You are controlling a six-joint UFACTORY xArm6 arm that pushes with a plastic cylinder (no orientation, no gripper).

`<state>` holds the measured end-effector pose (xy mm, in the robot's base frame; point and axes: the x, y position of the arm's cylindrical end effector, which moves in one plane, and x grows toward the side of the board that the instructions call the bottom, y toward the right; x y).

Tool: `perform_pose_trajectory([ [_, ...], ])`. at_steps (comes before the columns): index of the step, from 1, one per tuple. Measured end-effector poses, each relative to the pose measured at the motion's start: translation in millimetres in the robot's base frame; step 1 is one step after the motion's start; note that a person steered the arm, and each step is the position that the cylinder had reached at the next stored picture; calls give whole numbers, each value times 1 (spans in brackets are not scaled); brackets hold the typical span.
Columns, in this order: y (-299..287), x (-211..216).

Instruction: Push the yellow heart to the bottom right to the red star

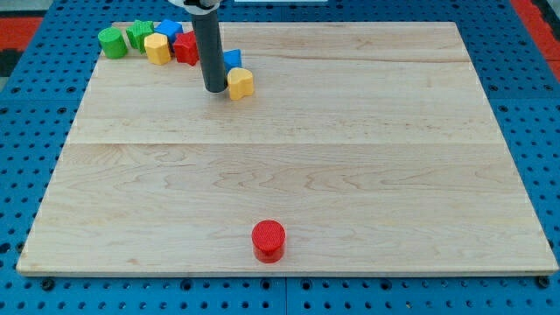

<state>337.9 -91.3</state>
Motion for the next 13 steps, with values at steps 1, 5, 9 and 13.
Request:
perform_pose_trajectory([
  [1,16,20],
  [5,117,-27],
  [9,-28,-52],
  [13,11,-89],
])
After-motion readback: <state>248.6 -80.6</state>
